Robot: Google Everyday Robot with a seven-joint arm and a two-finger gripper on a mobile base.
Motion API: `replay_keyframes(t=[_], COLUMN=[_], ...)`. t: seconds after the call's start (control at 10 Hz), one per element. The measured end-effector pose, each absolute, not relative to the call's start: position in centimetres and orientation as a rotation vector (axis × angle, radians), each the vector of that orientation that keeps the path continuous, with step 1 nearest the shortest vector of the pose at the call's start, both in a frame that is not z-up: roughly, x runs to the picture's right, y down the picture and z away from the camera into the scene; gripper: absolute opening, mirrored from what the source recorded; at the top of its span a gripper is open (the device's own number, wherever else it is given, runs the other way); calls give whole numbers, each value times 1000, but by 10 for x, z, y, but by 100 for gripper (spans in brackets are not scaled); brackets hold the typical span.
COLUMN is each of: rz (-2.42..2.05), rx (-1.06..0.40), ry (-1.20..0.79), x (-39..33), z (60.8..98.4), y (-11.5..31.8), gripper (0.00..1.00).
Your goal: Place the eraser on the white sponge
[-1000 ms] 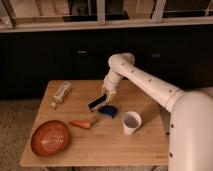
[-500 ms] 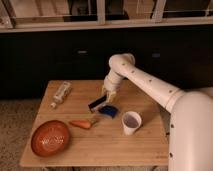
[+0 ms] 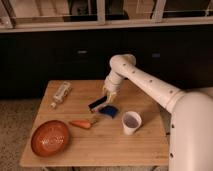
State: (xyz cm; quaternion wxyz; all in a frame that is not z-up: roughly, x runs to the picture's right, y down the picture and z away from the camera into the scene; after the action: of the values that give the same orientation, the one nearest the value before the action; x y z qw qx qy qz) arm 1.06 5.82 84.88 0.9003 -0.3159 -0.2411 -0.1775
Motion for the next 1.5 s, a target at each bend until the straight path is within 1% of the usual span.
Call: replay_keyframes(t=[1.2,1.3,1.4,1.5], rz=[-307,-302,-297,-288], rx=[-687,-689,-691,-698], ry=[-486,-486,-486,-483], x=[17,18,18,20], z=[848,847,847,847], y=[66,66,66,66], gripper=[28,31,39,50])
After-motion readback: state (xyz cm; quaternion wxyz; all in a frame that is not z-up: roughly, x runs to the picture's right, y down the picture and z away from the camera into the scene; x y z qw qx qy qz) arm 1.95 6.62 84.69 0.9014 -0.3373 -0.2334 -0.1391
